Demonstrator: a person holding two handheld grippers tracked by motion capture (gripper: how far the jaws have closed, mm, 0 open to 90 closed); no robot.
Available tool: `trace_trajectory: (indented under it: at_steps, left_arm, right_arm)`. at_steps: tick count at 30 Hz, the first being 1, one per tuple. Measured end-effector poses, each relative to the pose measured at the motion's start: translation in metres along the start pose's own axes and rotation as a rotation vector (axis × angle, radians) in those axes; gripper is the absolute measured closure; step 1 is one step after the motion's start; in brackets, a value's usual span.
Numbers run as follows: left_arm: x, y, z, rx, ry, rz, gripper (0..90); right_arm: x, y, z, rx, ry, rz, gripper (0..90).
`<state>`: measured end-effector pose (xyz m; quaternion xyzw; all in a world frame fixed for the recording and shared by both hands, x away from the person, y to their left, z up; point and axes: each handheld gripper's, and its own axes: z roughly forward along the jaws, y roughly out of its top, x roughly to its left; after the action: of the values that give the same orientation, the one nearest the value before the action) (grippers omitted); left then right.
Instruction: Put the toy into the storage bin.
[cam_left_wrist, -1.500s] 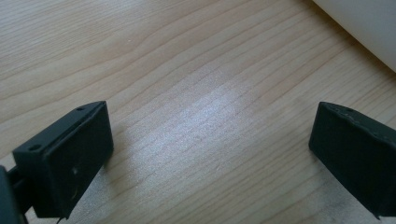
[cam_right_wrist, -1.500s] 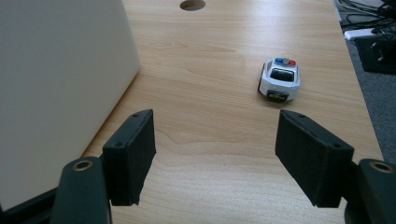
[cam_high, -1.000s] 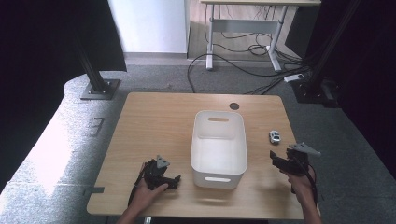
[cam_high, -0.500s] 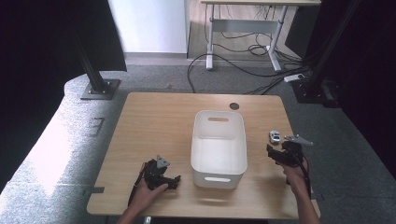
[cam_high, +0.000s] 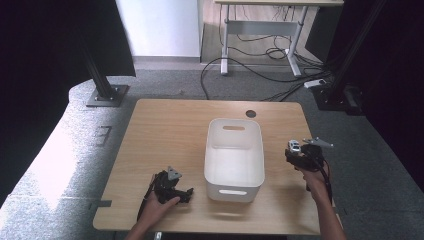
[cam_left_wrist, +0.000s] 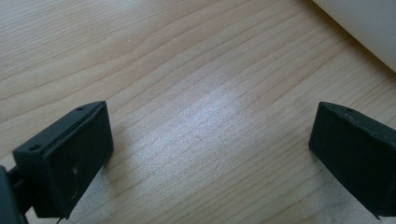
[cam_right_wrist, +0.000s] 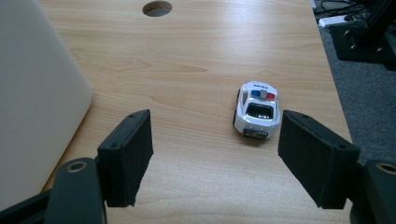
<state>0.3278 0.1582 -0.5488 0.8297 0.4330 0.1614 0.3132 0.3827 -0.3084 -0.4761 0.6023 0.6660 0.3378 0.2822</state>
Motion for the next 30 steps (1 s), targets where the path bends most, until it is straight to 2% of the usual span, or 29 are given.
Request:
trace_trajectory:
  at_steps: [11,30]
  left_arm:
    - [0.0,0.0,0.0,0.0,0.0,0.0,0.0]
    - [0.0,0.0,0.0,0.0,0.0,0.0,0.0]
  right_arm:
    - [-0.002,0.01,0.005,0.008,-0.009,0.003,26.4]
    - [0.0,0.021,0.027,0.037,-0.047,0.008,26.8]
